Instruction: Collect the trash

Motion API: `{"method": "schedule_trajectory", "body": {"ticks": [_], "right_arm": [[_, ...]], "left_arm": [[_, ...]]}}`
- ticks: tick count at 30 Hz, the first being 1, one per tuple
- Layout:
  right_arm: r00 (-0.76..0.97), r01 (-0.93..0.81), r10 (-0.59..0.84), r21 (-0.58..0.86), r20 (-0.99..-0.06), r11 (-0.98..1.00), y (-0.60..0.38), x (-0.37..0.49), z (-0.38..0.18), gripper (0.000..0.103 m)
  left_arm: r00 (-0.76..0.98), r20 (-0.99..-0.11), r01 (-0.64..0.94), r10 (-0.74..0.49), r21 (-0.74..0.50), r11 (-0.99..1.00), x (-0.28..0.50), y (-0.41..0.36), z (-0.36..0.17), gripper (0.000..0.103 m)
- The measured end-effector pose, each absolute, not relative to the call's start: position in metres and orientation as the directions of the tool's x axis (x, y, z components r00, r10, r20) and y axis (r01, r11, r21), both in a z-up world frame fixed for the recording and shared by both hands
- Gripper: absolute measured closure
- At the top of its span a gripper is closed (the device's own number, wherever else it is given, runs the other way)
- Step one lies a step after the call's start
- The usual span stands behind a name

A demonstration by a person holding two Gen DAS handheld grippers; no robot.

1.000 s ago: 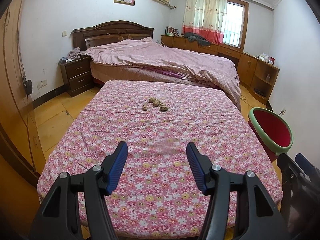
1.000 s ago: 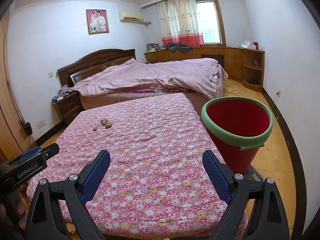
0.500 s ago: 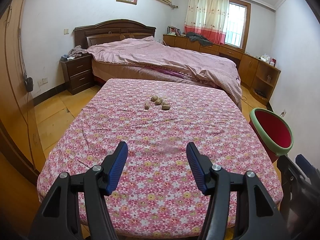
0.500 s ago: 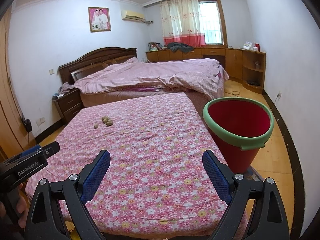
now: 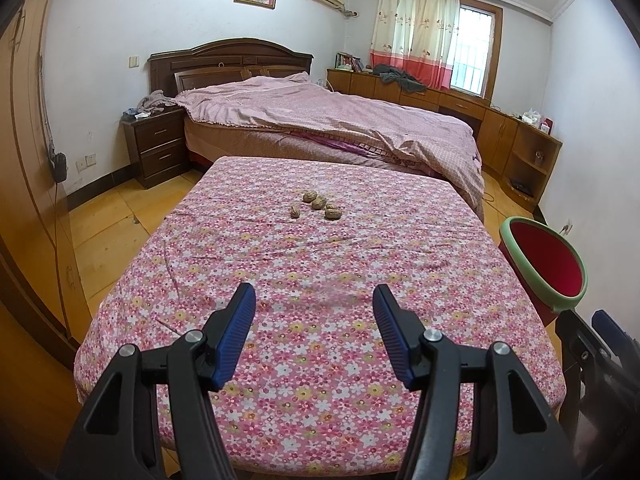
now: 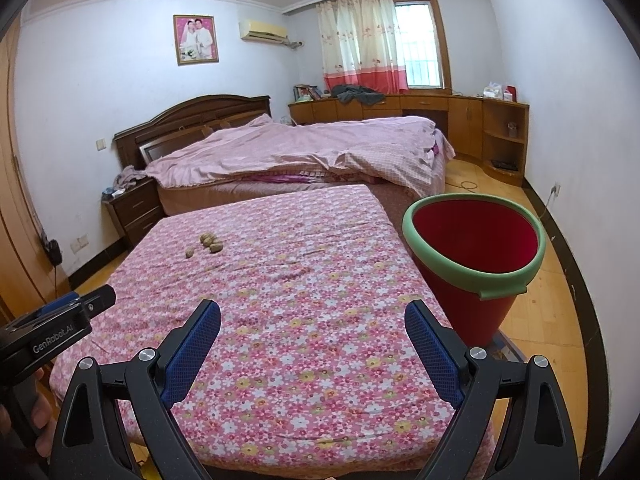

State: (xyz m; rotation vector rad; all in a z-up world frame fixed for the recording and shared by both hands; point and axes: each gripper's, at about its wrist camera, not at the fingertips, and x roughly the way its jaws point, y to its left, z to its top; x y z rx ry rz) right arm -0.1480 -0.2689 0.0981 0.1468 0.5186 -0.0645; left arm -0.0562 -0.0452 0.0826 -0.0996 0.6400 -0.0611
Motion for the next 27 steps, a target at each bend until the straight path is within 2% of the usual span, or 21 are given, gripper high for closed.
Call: {"method": "schedule_trajectory", "body": {"ticks": [27], "right_arm": [[0.88,0.096,-0.032,0.112,-0.473,0.989,-0.2677,-0.1474,0.102,0.009]], "left_arm": [[0.799,-0.595,0.018,-0.088,-0.122,0.992,-0.0564,-0.0454,0.0821,0.042]]}}
